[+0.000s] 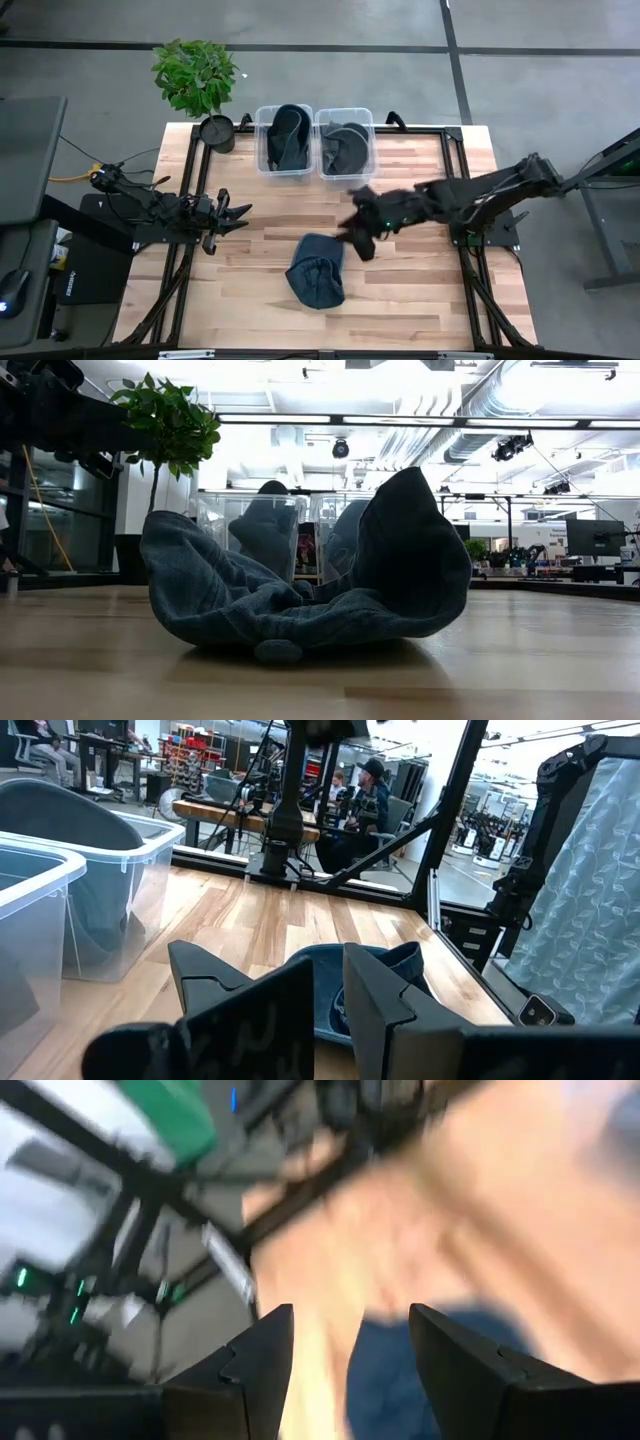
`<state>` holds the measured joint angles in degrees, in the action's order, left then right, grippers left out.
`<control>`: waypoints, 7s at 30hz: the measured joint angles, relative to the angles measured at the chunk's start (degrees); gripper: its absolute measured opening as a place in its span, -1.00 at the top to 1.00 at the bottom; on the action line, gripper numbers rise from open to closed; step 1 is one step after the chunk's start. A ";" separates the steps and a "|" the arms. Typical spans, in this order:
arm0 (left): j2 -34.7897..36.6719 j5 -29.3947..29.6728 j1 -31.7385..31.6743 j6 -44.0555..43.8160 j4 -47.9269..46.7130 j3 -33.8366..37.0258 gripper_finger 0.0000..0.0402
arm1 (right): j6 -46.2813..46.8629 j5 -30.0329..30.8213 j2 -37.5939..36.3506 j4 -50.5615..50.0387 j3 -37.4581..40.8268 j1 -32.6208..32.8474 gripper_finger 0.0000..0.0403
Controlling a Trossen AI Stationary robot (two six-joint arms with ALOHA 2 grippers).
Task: Pick & Place hat
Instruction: Put the blue cap into the left transparent bin
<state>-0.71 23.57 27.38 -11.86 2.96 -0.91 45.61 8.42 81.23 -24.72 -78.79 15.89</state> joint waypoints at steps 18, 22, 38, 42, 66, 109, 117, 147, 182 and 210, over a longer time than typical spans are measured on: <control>0.00 0.00 0.00 0.00 0.00 0.00 1.00 | 27.40 -6.58 0.04 24.14 32.82 10.20 0.04; 0.00 -0.02 0.02 0.00 0.00 0.00 1.00 | 30.54 -4.45 0.04 28.95 36.70 9.87 0.04; 0.00 -0.02 0.02 0.00 0.00 0.00 1.00 | 31.15 -2.36 0.65 31.78 39.33 4.79 -0.18; 0.00 0.00 0.00 0.00 -0.01 0.00 1.00 | 31.38 -4.77 4.41 32.25 37.74 3.80 -0.23; 0.00 0.00 0.00 0.00 0.00 0.00 1.00 | 24.62 -15.47 23.85 13.13 12.40 -1.25 -0.23; -0.04 -0.02 0.02 0.00 -0.01 0.00 1.00 | 26.68 -14.21 28.44 15.35 12.40 -1.58 0.07; -0.04 -0.02 0.02 0.00 0.00 0.00 1.00 | 28.92 -15.82 28.44 14.19 12.42 -1.62 0.55; -0.07 -0.04 0.02 0.00 -0.02 0.00 1.00 | 24.80 -7.17 19.74 20.71 12.45 -3.11 0.95; -0.07 -0.04 0.02 0.00 -0.02 0.00 1.00 | 2.67 21.72 10.00 50.98 12.42 -25.90 0.95; -0.07 -0.02 0.02 0.00 0.00 0.00 1.00 | 11.99 41.55 46.36 3.76 -42.53 -24.55 0.95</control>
<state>-0.78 23.55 27.40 -11.86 2.96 -0.91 57.61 49.97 127.60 -20.96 -121.32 -8.66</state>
